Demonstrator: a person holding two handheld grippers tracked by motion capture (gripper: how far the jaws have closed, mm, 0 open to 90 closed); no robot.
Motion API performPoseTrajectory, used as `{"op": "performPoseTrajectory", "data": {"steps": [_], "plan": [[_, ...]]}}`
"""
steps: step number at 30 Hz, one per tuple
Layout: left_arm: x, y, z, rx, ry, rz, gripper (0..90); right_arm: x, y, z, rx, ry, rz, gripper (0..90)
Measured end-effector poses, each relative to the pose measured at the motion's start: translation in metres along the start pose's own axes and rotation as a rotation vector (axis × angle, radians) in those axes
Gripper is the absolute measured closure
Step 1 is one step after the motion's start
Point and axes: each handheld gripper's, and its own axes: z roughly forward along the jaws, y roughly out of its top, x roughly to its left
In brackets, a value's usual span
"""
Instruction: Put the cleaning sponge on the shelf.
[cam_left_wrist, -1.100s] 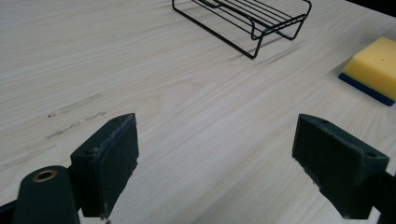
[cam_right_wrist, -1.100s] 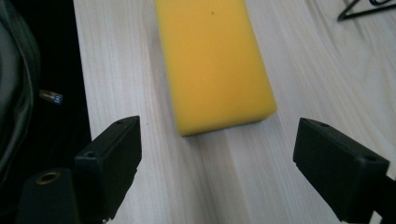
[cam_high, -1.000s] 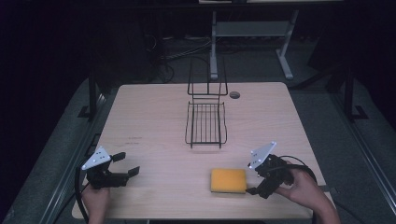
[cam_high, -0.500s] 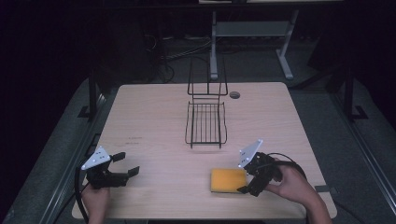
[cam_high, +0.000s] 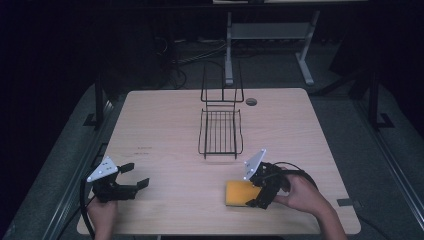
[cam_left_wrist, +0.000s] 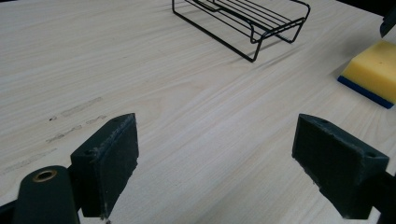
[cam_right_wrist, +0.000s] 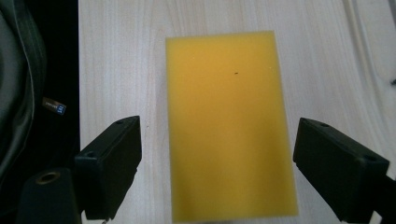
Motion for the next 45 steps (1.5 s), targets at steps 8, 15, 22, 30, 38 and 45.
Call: {"op": "performPoseTrajectory", "data": {"steps": [8,15,22,30,38,45], "plan": [[0.0,0.0,-0.001,-0.006,-0.001,-0.003,14.1,-0.002,0.005,0.01,0.045,0.005,-0.007,15.1],[0.0,0.0,0.0,-0.004,-0.002,-0.003,14.1,-0.005,0.006,0.017,0.058,0.002,-0.012,15.1],[0.0,0.0,-0.001,-0.004,-0.001,-0.001,14.1,-0.005,0.006,0.021,0.06,0.006,-0.02,15.1],[0.0,0.0,-0.001,-0.004,-0.001,0.001,14.1,-0.006,0.005,0.026,0.058,0.012,-0.015,15.1],[0.0,0.0,0.0,-0.003,-0.003,0.0,14.1,-0.005,0.004,0.032,0.063,0.008,-0.021,15.2],[0.0,0.0,-0.001,-0.009,-0.001,-0.003,14.1,-0.004,0.004,0.036,0.055,0.001,-0.028,15.4]]}}
